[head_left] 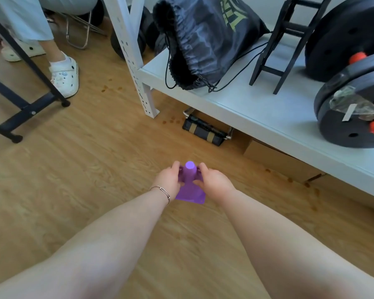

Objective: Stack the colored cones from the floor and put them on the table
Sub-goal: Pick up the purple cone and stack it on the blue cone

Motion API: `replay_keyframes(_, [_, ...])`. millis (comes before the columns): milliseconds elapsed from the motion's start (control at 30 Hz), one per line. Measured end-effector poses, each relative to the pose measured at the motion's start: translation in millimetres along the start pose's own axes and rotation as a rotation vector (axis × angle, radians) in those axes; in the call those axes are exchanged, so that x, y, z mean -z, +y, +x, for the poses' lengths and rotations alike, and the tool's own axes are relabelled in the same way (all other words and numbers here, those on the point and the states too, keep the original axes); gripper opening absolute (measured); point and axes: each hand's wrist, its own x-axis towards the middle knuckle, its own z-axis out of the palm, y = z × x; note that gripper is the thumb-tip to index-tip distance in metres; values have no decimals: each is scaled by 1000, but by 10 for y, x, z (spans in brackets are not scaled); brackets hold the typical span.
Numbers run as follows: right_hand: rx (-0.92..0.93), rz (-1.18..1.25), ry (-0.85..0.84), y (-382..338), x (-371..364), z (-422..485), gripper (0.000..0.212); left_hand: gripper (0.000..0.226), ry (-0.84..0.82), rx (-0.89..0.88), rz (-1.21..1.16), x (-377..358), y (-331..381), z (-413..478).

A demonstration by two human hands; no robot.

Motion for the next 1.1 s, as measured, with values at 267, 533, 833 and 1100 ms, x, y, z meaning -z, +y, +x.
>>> replay_keyframes(267, [-96,300,-18,103,-230,11,54,55,-24,92,-212,-100,-18,-29])
replay_keyframes(533, [-62,455,52,244,-132,-225,49,56,-46,2,-245,-64,59,-125])
replay_keyframes(833, [-97,704,174,438,24,-942,42,54,-100,-83,-328,-96,447,-454])
replay_keyframes(1100, [-140,763,259,647,352,-1715,40,50,-138,-190,-274,14,1112,-890])
